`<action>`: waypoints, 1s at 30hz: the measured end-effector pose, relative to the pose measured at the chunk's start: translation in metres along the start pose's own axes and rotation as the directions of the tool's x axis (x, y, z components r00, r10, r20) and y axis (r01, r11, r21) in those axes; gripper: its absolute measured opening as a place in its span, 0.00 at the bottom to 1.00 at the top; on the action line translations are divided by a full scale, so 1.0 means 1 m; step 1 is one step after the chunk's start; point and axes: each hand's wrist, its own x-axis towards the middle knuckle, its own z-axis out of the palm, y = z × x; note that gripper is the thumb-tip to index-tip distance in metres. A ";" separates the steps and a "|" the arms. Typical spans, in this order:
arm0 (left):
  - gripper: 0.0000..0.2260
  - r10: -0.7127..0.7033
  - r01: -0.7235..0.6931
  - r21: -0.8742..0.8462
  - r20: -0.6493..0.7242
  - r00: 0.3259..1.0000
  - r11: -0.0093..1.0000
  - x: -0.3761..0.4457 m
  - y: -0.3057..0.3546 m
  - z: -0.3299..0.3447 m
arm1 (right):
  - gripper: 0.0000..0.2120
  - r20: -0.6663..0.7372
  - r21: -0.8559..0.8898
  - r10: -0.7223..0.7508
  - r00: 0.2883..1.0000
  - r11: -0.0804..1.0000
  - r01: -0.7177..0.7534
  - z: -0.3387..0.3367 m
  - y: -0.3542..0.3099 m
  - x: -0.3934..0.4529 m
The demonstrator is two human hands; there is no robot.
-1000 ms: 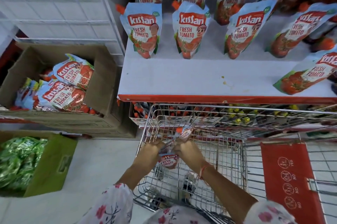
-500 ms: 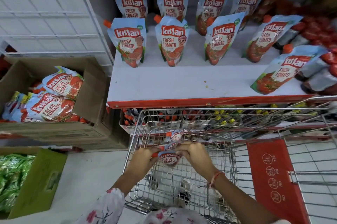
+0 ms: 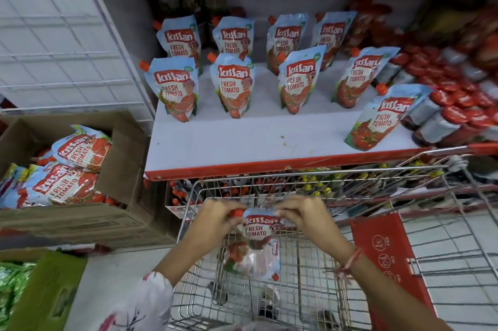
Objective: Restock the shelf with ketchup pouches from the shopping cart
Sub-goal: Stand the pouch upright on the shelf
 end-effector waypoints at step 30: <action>0.13 0.058 -0.203 -0.337 -0.393 0.918 0.919 0.174 0.136 -0.046 | 0.06 -0.577 -0.057 -0.070 0.814 0.997 0.045 -0.176 0.035 0.107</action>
